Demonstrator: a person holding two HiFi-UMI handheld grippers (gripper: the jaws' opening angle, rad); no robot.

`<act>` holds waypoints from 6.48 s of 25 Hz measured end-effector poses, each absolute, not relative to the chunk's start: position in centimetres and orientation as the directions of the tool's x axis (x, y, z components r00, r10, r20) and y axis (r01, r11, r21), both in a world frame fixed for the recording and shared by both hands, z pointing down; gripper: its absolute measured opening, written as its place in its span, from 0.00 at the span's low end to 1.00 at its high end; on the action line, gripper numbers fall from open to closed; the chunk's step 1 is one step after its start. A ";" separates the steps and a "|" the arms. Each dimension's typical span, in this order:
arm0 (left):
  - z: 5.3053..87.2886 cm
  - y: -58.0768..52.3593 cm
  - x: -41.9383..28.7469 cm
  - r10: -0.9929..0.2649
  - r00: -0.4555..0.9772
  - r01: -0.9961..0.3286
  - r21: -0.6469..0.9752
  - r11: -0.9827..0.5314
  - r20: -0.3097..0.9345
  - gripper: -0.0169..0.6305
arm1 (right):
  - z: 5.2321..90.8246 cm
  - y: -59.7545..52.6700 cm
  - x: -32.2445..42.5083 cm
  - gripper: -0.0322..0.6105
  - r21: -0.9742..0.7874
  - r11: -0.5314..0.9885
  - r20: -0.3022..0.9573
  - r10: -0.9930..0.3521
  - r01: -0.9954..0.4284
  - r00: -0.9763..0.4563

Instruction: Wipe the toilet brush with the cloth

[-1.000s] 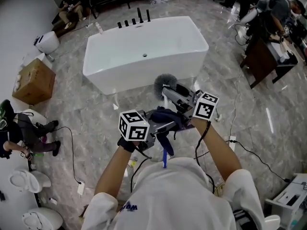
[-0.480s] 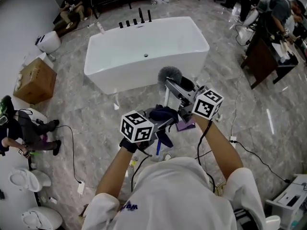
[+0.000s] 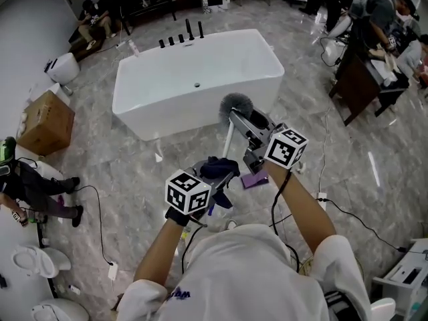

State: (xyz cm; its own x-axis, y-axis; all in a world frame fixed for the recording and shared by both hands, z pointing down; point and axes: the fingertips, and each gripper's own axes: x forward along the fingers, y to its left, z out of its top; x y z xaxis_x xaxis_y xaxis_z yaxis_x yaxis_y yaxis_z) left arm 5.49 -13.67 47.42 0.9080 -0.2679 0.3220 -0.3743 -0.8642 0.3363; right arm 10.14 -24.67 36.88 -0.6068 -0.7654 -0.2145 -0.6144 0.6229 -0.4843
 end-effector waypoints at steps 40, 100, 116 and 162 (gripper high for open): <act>48.8 -14.2 8.2 -0.233 0.900 -0.345 0.274 -0.898 0.369 0.20 | 34.9 -26.8 13.3 0.37 -0.347 0.517 -0.172 -0.856 -0.783 -0.488; 48.2 -16.4 2.2 -0.332 0.888 -0.363 0.041 -0.931 0.320 0.21 | 31.8 -23.5 17.3 0.37 -0.571 0.335 -0.215 -0.942 -0.749 -0.257; 50.6 -16.6 -2.4 -0.384 0.836 -0.410 -0.019 -0.912 0.392 0.22 | 29.7 -22.8 20.6 0.37 -0.619 0.295 -0.261 -0.951 -0.728 -0.163; 48.4 -18.8 -15.9 -0.842 0.491 -0.870 0.163 -0.465 0.222 0.07 | 40.4 -18.7 21.2 0.27 -0.387 0.192 -0.050 -0.981 -0.902 -0.187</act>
